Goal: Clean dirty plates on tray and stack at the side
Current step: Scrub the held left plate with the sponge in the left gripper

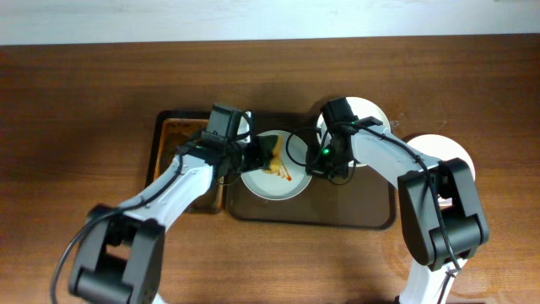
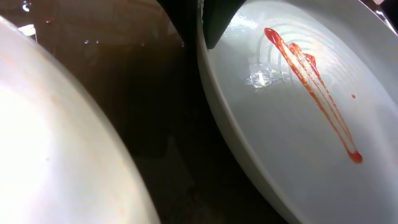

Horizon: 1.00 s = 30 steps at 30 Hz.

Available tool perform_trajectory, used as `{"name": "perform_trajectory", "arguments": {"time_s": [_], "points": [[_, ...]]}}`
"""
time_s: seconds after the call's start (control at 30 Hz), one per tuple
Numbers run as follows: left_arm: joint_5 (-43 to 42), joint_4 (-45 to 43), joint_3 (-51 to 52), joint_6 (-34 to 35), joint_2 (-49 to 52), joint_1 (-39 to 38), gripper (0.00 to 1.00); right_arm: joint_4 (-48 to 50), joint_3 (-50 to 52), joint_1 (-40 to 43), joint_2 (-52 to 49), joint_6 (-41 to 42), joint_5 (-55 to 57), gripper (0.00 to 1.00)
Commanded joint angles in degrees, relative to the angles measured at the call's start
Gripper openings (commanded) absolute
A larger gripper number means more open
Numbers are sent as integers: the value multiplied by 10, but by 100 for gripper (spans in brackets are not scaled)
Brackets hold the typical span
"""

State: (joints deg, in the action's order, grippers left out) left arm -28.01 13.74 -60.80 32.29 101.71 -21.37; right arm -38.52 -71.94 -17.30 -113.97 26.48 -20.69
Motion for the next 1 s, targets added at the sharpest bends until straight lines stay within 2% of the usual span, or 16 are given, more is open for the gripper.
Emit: {"name": "perform_trajectory", "arguments": {"time_s": [0.0,0.3,0.57,0.8,0.97], "points": [[-114,-35,0,-11,42,1,0,-3,0,-3,-8,-7,12,6],[-173,-65,0,-7,99,1,0,-3,0,-3,-8,-7,12,6],[-176,-76,0,0,120,-22,0,-3,0,-3,-8,-7,12,6],[-136,-75,0,9,120,-49,0,-4,0,-3,-8,-7,12,6],[-34,-53,0,9,120,-49,0,-7,0,-3,-8,-7,12,6]]}}
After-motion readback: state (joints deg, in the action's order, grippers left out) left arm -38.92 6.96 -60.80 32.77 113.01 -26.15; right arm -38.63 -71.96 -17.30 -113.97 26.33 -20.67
